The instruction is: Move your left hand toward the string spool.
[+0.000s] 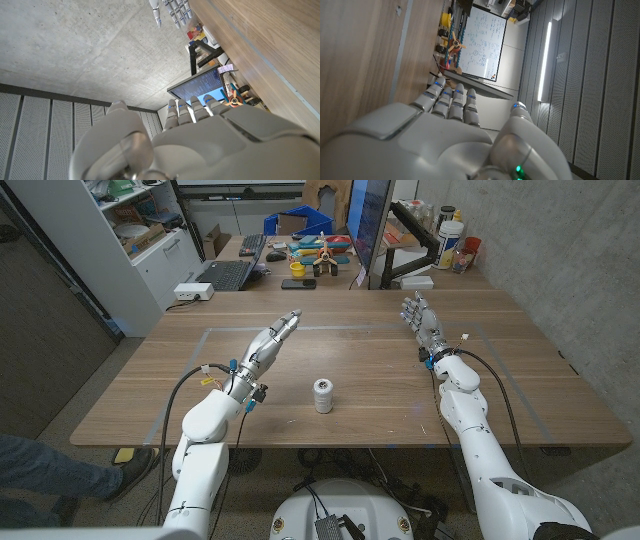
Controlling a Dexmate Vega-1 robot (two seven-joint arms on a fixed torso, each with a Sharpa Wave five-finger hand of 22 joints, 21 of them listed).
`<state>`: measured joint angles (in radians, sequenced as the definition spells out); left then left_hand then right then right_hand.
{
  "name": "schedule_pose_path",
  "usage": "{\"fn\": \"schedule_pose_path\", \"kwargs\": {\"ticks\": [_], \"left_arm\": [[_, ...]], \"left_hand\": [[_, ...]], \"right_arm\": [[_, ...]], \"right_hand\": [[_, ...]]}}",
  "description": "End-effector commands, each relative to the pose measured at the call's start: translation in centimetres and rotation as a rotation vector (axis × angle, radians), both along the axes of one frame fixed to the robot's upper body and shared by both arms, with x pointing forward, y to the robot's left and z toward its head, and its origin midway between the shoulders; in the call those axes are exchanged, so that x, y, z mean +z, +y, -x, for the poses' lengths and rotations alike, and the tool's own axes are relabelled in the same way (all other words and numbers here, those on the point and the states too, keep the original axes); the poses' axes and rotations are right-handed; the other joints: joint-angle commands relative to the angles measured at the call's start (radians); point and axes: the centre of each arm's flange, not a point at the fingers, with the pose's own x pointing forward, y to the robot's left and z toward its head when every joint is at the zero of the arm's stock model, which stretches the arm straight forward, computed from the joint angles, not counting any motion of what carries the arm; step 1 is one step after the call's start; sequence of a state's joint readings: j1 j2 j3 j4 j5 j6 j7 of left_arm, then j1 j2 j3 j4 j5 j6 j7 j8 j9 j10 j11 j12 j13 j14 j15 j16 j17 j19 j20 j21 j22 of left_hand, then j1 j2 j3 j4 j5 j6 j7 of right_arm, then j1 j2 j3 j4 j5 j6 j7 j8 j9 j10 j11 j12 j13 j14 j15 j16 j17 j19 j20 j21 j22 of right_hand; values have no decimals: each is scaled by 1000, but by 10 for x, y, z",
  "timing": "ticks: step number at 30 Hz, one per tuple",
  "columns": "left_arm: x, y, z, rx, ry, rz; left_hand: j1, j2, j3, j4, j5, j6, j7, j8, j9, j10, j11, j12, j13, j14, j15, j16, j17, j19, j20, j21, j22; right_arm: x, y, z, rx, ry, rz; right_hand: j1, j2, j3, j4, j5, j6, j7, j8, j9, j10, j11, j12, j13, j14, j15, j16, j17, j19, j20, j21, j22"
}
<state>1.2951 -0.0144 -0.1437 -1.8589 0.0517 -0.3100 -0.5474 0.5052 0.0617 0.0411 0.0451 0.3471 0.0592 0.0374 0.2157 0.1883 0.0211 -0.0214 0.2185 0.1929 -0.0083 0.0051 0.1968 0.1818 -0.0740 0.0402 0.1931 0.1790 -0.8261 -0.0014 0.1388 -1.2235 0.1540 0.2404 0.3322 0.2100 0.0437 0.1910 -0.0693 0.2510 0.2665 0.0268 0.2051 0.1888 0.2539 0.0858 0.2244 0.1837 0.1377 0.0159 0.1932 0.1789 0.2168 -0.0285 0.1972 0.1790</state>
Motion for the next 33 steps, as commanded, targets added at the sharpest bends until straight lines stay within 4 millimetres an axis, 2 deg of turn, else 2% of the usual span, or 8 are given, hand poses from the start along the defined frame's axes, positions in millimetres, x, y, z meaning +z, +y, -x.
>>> {"fn": "schedule_pose_path", "kwargs": {"ticks": [1,33], "left_arm": [[-2,-3,10,2,-8,-25],[-4,-8,32,83,-45,-147]], "left_hand": [[12,1,1,-3,0,13,-3,9,3,9,-2,0,3,0,0,-2,3,0,11,8,3],[44,7,9,-20,-5,39,-12,13,4,19,-12,1,3,8,-5,-2,2,0,20,9,4]], "right_arm": [[-1,0,0,5,0,2],[3,0,-2,22,-15,-3]], "right_hand": [[9,4,2,-3,0,7,0,0,1,6,-3,6,5,10,-1,-4,5,-5,0,2,5],[14,2,1,-9,1,9,-2,-2,1,8,-4,4,5,12,-2,-5,5,-5,2,2,5]]}}
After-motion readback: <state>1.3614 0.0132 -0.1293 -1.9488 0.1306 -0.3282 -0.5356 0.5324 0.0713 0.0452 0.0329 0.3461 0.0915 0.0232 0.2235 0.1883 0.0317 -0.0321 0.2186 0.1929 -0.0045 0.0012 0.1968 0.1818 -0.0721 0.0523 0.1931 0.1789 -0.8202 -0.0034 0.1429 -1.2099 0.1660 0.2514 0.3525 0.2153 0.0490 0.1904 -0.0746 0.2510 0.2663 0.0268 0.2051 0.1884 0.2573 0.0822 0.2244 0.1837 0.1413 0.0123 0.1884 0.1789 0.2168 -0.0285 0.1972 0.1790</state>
